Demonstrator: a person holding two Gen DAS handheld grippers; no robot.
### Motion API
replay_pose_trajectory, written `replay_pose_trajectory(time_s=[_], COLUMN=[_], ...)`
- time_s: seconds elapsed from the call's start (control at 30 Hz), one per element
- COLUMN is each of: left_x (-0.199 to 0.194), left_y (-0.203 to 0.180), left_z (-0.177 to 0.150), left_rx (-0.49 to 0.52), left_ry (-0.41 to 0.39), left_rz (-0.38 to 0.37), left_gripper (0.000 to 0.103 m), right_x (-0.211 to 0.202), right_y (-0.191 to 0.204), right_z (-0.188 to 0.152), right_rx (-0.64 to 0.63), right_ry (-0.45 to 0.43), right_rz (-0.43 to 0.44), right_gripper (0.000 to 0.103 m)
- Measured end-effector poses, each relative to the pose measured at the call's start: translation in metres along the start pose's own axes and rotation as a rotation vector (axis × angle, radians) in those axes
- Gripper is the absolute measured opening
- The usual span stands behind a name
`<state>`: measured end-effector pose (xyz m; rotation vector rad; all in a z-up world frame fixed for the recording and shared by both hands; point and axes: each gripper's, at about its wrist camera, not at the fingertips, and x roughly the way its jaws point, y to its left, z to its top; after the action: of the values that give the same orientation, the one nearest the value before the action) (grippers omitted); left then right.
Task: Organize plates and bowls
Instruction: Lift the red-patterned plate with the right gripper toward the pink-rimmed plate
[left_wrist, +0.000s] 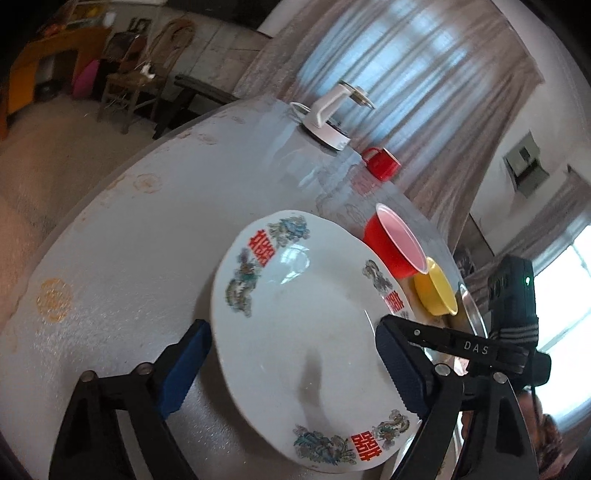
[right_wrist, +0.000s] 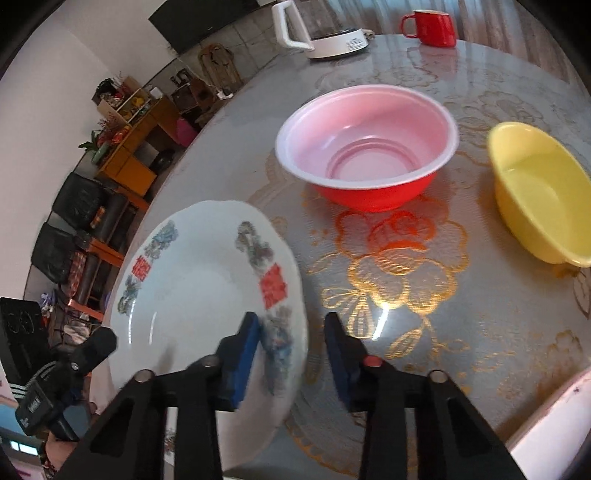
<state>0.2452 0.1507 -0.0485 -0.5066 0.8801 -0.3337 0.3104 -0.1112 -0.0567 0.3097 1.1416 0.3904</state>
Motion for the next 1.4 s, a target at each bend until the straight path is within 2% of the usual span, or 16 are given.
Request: replay_pose_trajectory(time_s=[0.03, 0.13, 0.27, 0.3, 0.47, 0.53, 0.63, 0.73, 0.9, 1.03, 1.27, 1.4], left_x=[0.002, 0.005, 0.010, 0.012, 0.014, 0.014, 0.013, 0.013, 0.016, 0.016, 0.018, 0.020], left_y=[-0.002, -0.005, -0.005, -0.005, -0.003, 0.000, 0.005, 0.003, -0.011, -0.010, -0.016, -0.022], left_z=[0.000, 0.001, 0.003, 0.002, 0.002, 0.002, 0.003, 0.001, -0.005, -0.007, -0.012, -0.015], left_rx=[0.012, 0.029, 0.041, 0.044, 0.071, 0.070, 0.058, 0.090, 0.204, 0.179, 0.206, 0.190], left_ry=[0.006, 0.014, 0.018, 0.023, 0.027, 0.024, 0.025, 0.027, 0.030, 0.018, 0.020, 0.018], left_rz=[0.004, 0.015, 0.051, 0.057, 0.065, 0.075, 0.078, 0.091, 0.151, 0.139, 0.130, 0.085], left_gripper=[0.081, 0.074, 0.068, 0.063, 0.055, 0.045, 0.037, 0.037, 0.037, 0.037, 0.037, 0.037], right_x=[0.005, 0.007, 0.007, 0.006, 0.005, 0.004, 0.004, 0.006, 0.002, -0.003, -0.011, -0.017], right_y=[0.002, 0.009, 0.012, 0.014, 0.014, 0.014, 0.015, 0.017, 0.016, 0.021, 0.031, 0.035], right_z=[0.003, 0.002, 0.000, -0.001, -0.004, -0.004, -0.004, -0.005, -0.009, -0.011, -0.016, -0.019], right_rx=[-0.004, -0.034, -0.060, -0.075, -0.085, -0.086, -0.094, -0.101, -0.115, -0.154, -0.236, -0.255], right_ry=[0.003, -0.003, -0.020, -0.023, -0.028, -0.028, -0.029, -0.031, -0.048, -0.062, -0.095, -0.105], right_rz=[0.002, -0.013, -0.022, -0.027, -0.029, -0.031, -0.036, -0.030, -0.033, -0.052, -0.094, -0.098], right_gripper=[0.028, 0.027, 0.027, 0.027, 0.027, 0.027, 0.027, 0.027, 0.027, 0.027, 0.027, 0.026])
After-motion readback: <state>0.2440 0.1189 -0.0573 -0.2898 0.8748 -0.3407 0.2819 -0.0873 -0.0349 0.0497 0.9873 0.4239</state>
